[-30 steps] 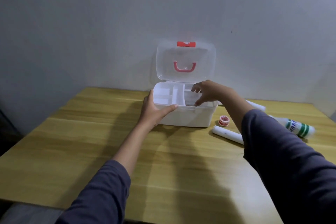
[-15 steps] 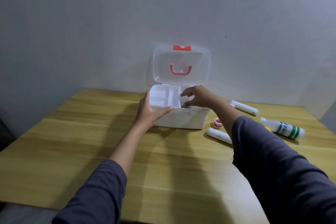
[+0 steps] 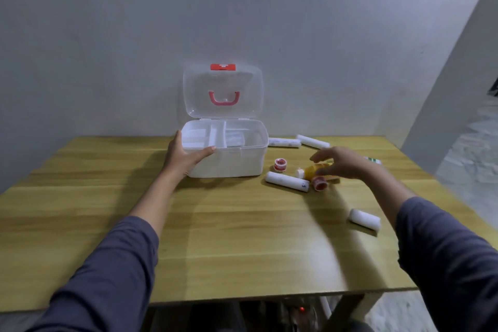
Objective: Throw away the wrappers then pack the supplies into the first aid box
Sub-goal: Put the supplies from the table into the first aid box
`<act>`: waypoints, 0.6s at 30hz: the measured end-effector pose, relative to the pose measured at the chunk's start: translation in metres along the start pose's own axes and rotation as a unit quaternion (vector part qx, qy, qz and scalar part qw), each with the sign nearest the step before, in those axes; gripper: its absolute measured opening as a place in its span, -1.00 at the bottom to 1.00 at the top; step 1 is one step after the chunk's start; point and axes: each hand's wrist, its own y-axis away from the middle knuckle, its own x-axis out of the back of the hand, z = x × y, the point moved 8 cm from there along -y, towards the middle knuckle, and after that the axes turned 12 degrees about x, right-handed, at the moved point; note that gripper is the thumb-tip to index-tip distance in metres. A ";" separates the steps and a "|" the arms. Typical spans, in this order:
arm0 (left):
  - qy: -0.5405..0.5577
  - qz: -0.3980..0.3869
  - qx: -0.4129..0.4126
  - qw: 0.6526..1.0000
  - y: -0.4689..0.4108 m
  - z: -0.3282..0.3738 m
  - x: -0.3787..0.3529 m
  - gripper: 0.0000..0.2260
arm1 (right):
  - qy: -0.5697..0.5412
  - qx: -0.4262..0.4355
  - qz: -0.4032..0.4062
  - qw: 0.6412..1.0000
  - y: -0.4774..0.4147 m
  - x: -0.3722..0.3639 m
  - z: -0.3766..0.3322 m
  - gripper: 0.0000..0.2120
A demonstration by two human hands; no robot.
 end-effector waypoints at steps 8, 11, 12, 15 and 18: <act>0.009 -0.004 0.003 1.000 -0.004 -0.004 -0.002 0.01 | 0.020 -0.047 -0.044 0.998 -0.011 -0.023 0.008 -0.65; 0.016 -0.001 -0.005 1.000 -0.004 -0.004 -0.001 -0.02 | 0.024 -0.057 -0.076 0.995 -0.019 -0.032 0.005 -0.61; 0.019 -0.001 -0.005 1.000 -0.004 -0.005 -0.001 -0.03 | 0.053 -0.054 -0.095 0.993 -0.021 -0.035 0.005 -0.58; 0.019 0.001 -0.014 1.000 -0.004 -0.004 -0.001 -0.02 | 0.127 -0.023 -0.092 0.987 -0.030 -0.037 0.001 -0.58; 0.022 -0.003 -0.011 1.000 -0.005 -0.005 -0.001 0.00 | 0.128 -0.011 -0.062 0.990 -0.034 -0.038 0.000 -0.60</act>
